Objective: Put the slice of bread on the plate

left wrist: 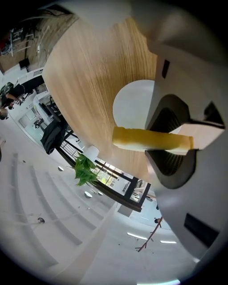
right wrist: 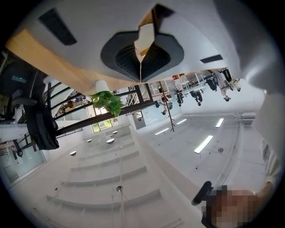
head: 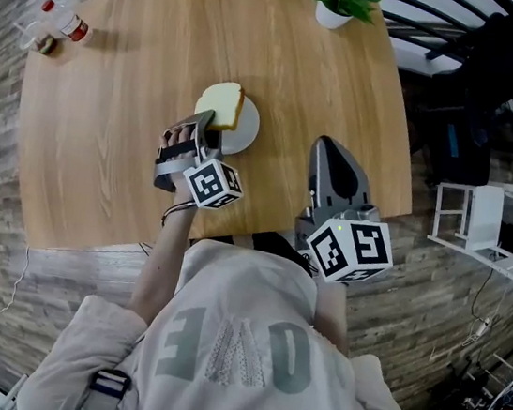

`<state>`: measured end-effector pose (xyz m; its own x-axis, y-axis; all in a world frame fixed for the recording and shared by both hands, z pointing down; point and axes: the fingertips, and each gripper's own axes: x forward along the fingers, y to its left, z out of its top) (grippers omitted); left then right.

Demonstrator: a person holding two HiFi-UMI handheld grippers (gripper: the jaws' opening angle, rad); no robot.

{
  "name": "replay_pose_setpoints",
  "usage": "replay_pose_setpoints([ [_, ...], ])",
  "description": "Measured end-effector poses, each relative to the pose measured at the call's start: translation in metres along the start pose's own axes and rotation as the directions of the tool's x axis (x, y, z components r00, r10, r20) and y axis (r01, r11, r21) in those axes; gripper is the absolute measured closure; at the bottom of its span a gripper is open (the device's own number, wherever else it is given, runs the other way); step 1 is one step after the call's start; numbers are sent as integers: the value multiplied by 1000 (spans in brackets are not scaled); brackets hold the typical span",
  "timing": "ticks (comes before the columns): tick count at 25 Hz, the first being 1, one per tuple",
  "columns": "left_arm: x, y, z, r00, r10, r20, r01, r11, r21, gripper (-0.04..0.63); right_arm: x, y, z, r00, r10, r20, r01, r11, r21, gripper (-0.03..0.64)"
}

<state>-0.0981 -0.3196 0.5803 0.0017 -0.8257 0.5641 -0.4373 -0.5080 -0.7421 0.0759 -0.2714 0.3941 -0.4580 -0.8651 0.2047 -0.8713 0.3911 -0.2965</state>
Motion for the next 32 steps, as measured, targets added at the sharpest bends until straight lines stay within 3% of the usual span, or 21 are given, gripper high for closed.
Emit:
replay_pose_setpoints([
  [7,-5,-13,0,999,-52,-3,52,999,-9,499,-1,2,-6,999,41,8,-41,995,96,597],
  [20,-18,-38,12,984,-179,23,180,980,-84,385,-1,-1,-9,997,64,30,-69,983,171,597],
  [28,-36,-48,25,980,-187,64,193,975,-106,380,-1,6,-8,996,87,35,-92,982,167,597],
  [32,-43,-22,31,987,-128,99,145,971,-189,380,1,13,-6,994,106,38,-110,982,152,597],
])
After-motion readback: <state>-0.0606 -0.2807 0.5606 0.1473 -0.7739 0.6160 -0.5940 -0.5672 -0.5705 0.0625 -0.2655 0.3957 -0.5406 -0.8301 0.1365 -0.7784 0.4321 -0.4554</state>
